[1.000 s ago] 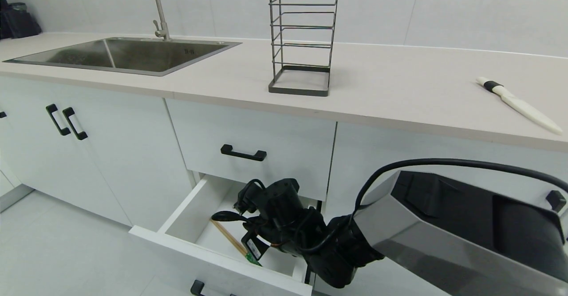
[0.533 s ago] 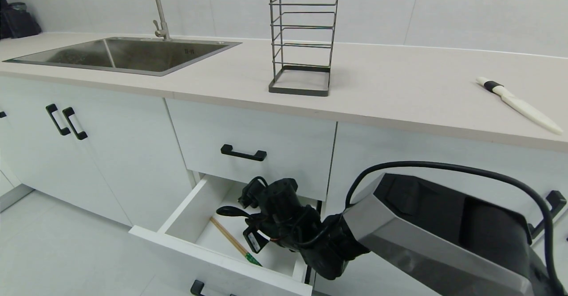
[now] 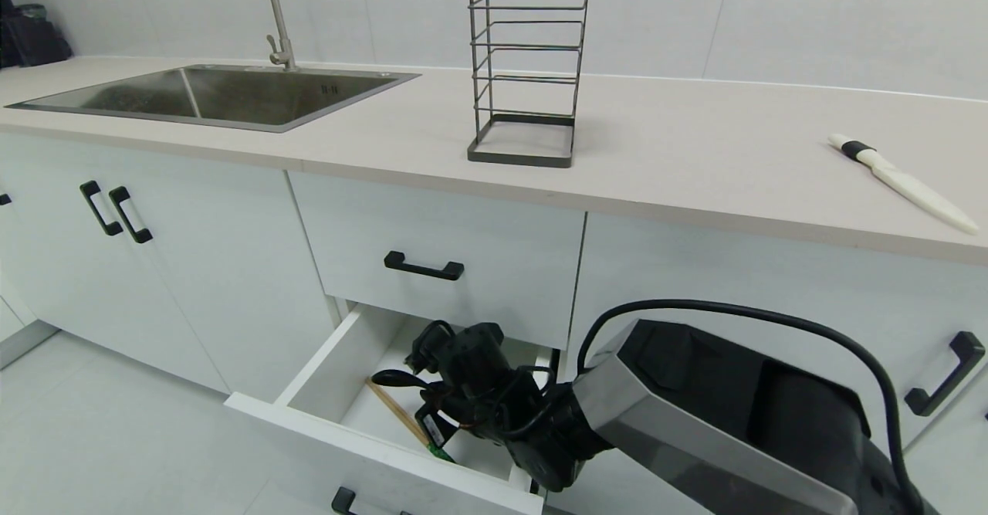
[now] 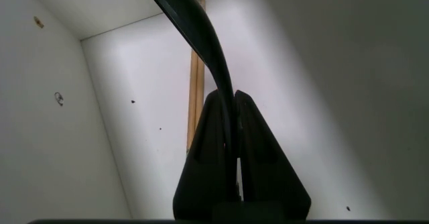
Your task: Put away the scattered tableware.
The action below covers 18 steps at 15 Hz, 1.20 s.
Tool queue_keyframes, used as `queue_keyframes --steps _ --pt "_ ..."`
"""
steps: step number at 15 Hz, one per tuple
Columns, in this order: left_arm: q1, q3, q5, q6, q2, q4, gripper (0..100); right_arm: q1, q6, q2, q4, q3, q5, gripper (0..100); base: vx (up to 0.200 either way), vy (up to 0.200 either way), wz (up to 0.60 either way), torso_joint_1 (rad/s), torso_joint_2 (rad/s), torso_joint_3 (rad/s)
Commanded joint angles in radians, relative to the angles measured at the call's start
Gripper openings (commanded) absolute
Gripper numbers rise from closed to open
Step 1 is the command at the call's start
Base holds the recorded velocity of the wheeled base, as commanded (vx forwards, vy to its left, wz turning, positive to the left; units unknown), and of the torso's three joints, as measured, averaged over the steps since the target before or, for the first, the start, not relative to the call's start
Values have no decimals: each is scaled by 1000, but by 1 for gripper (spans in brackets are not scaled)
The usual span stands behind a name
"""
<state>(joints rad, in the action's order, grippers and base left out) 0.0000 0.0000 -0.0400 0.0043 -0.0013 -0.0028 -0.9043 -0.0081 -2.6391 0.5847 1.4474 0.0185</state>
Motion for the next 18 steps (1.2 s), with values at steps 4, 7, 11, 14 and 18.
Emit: queue_keyframes --steps 4,7,11,14,18 --pt "0 0 0 0 1 0 100 -10 -6 -41 -6 37 -2 0 0 0 0 0 0 0" --pt "0 0 0 0 1 0 100 -15 -9 -67 -22 85 -2 0 0 0 0 0 0 0" --pt "0 0 0 0 1 0 100 -4 -12 -65 -129 120 0 0 0 0 0 0 0 0" --pt "0 0 0 0 1 0 100 36 -90 -67 -129 145 0 0 0 0 0 0 0 0" --pt "0 0 0 0 1 0 100 7 -118 -81 -140 176 -3 0 0 0 0 0 0 0"
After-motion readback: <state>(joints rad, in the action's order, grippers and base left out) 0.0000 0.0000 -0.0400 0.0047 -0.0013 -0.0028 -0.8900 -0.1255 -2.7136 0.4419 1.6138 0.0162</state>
